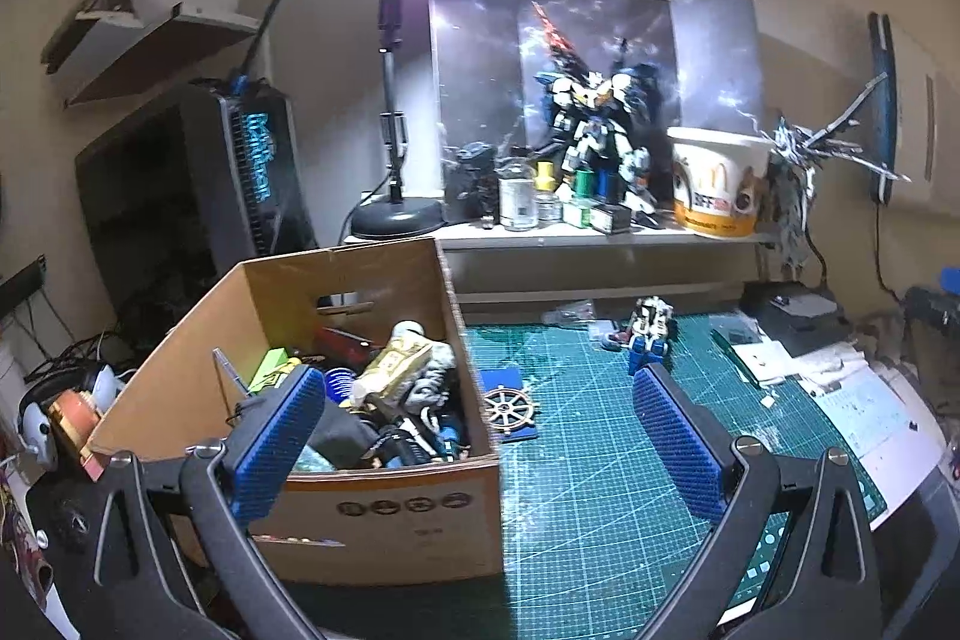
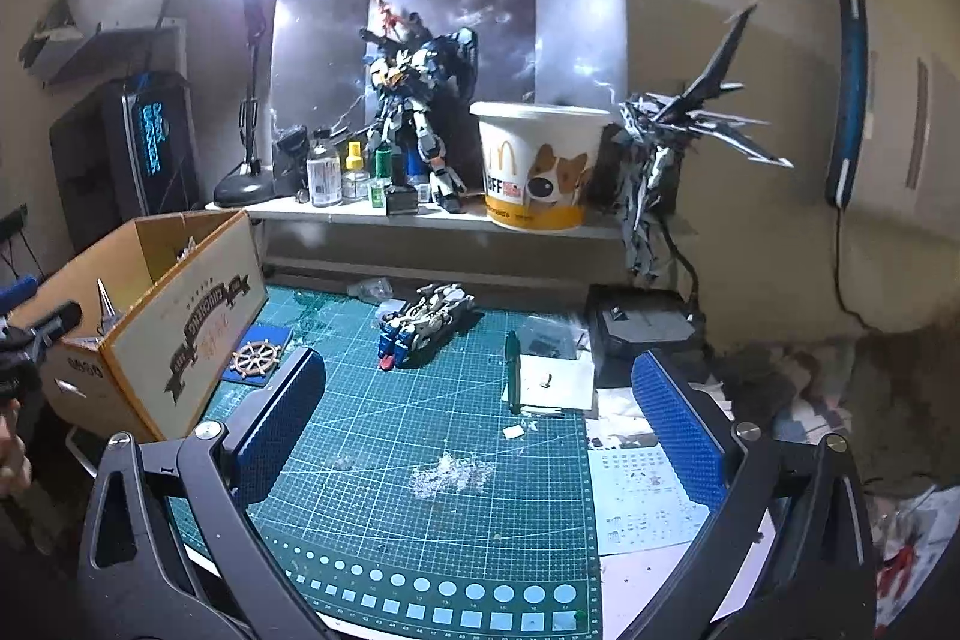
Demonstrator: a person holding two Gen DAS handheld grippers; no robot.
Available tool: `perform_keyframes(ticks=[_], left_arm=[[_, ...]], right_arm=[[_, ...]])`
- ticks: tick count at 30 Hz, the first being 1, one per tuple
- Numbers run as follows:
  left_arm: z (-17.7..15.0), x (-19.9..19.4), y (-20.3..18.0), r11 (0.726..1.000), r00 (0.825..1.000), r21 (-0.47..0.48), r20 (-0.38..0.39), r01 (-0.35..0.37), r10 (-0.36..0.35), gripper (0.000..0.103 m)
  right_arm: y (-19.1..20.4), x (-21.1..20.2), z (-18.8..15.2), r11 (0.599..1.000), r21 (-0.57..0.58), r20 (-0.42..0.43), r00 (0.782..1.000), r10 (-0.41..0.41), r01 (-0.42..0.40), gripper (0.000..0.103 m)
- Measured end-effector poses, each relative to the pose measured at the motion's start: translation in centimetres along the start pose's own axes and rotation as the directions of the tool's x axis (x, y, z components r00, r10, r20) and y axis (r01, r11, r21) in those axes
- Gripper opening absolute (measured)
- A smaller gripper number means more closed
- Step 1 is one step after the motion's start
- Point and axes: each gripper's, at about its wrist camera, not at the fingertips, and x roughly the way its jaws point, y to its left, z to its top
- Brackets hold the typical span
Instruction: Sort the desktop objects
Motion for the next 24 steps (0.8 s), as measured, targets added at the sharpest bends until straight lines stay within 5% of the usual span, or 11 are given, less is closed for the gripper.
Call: perform_keyframes(ticks=[4, 9, 13, 20, 24], left_arm=[[0.1, 0.2, -1.9, 0.996, 0.993, 0.017, 0.067, 0.092, -0.093, 0.103], [0.5, 0.7, -4.7, 0.977, 0.958, 0.002, 0.191, 0.215, -0.212, 0.103], [1.4, 4.5, -6.9, 0.939, 0.938, -0.043, 0.074, 0.341, -0.337, 0.103], [1.5, 12.9, -11.4, 0.945, 0.941, 0.032, -0.113, 0.324, -0.319, 0.103], [0.8, 18.6, -14.1, 0.934, 0.916, 0.058, -0.227, 0.352, -0.331, 0.103]], right_arm=[[-1.8, -0.5, 0.2, 0.999, 0.007, 0.018, 0.999, -0.048, 0.048, 0.103], [-4.2, -0.3, 0.7, 0.998, 0.036, 0.017, 0.999, -0.048, 0.048, 0.103], [-5.7, 0.2, 0.6, 0.998, 0.052, 0.014, 1.0, -0.023, 0.022, 0.103], [-8.1, 2.6, -0.5, 0.996, 0.088, -0.047, 0.998, 0.029, -0.025, 0.103], [-9.0, 4.4, -1.3, 0.995, 0.087, -0.083, 0.995, 0.06, -0.053, 0.103]])
